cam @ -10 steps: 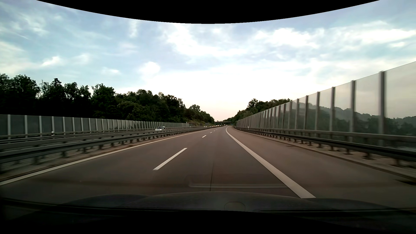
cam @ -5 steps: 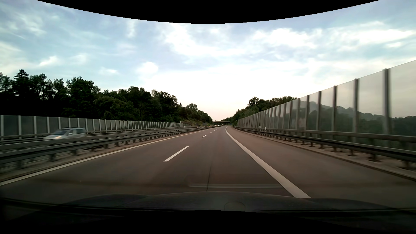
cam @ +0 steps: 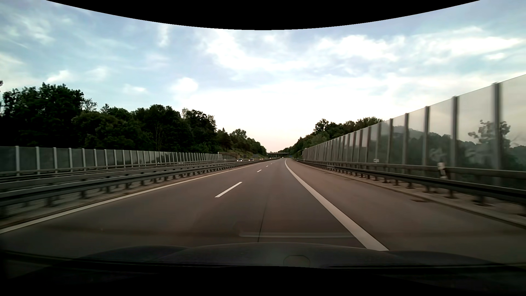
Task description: Follow the waypoints while adhering to traffic rules and regulations
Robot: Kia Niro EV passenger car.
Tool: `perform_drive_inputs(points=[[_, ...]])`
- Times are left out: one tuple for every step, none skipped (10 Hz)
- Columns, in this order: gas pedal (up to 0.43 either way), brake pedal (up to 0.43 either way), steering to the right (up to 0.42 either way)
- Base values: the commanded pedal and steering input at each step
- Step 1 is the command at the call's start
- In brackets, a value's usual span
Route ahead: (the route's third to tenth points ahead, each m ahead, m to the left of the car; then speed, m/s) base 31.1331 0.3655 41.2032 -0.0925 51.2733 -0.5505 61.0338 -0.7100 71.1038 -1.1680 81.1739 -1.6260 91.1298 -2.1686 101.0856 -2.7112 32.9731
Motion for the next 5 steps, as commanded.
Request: perform_drive_inputs(points=[[0.248,0.006,0.003],[0.248,0.006,0.003],[0.26,0.006,0.003],[0.26,0.006,0.003],[0.268,0.006,0.003]])
